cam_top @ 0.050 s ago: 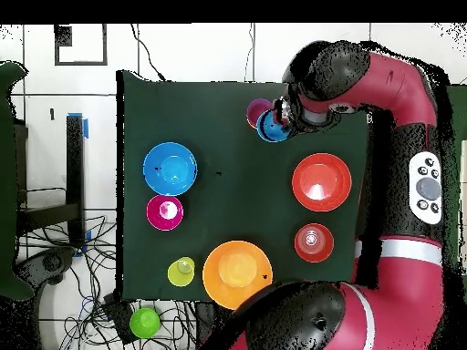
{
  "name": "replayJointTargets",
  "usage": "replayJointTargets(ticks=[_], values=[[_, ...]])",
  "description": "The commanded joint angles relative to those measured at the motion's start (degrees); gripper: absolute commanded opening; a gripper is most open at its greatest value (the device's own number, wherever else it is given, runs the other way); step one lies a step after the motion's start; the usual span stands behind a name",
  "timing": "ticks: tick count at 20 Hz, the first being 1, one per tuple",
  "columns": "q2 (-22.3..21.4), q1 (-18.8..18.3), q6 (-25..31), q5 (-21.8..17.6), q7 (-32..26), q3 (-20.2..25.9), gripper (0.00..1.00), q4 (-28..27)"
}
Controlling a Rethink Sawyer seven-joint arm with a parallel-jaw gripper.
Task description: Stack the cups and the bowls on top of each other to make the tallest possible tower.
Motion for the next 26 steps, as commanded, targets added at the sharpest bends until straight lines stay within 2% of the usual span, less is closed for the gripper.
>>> replayJointTargets(ticks=[1,26], values=[[0.73,2.23,3.4,-2.29,-15.49,4.78,0.0,-2.32],[4.51,5.12,-0.08,-1.81,-12.61,5.78,0.0,-6.72]])
